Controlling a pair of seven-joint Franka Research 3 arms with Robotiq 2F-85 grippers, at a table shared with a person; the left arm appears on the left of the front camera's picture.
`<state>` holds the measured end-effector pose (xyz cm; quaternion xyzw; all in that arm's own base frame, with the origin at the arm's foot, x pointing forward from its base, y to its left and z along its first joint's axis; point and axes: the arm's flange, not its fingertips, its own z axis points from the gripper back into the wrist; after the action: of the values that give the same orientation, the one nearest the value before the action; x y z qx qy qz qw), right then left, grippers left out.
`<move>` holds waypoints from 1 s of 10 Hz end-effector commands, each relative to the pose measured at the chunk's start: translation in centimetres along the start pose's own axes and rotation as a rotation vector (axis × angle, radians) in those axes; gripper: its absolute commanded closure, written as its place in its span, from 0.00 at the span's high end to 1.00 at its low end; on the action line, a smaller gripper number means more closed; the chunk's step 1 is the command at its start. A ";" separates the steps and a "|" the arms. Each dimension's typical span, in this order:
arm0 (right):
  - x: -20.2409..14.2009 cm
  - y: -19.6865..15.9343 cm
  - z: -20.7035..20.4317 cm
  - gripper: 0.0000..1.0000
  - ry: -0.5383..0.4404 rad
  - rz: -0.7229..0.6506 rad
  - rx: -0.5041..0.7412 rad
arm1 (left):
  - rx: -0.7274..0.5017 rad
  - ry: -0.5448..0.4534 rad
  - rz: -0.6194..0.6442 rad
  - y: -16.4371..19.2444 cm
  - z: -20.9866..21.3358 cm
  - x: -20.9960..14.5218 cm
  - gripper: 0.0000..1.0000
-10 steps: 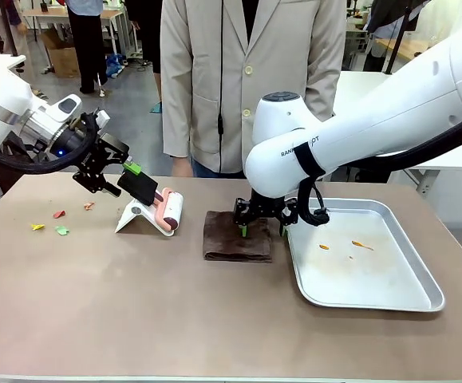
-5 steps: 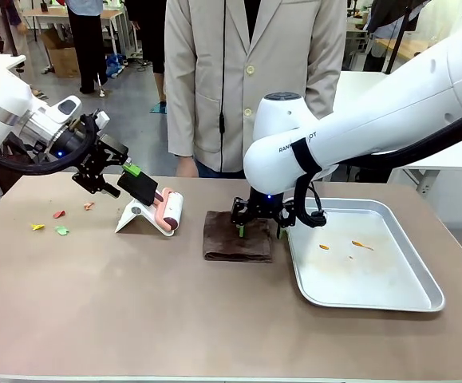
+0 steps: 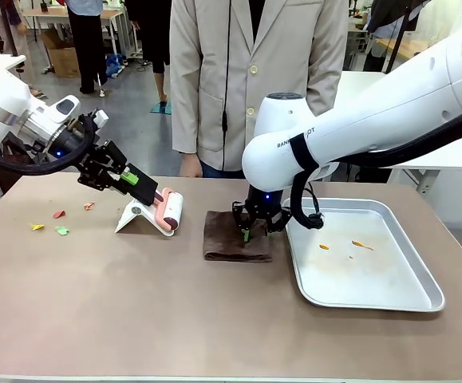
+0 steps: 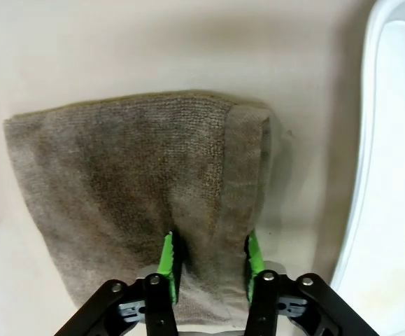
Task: Clean the surface of the table.
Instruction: Hold the Lint Roller with your left hand and the towel with your right hand.
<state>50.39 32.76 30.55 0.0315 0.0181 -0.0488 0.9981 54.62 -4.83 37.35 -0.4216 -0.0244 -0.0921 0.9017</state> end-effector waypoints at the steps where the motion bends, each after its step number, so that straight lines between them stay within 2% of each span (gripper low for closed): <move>1: 0.0 -0.1 -0.2 0.04 0.018 0.027 0.024 | 0.004 -0.012 -0.027 0.1 0.2 0.2 0.04; 2: 0.0 -0.1 -0.3 0.00 0.022 0.033 0.027 | 0.013 -0.021 -0.029 0.2 0.3 0.2 0.00; 10: 0.1 0.1 -0.4 0.00 0.015 0.050 0.040 | -0.005 -0.043 -0.048 -0.7 1.4 -0.3 0.00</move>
<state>50.28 33.17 30.75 0.0398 0.0195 -0.0329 0.9985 54.72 -4.45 38.12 -0.4172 -0.0392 -0.0951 0.9030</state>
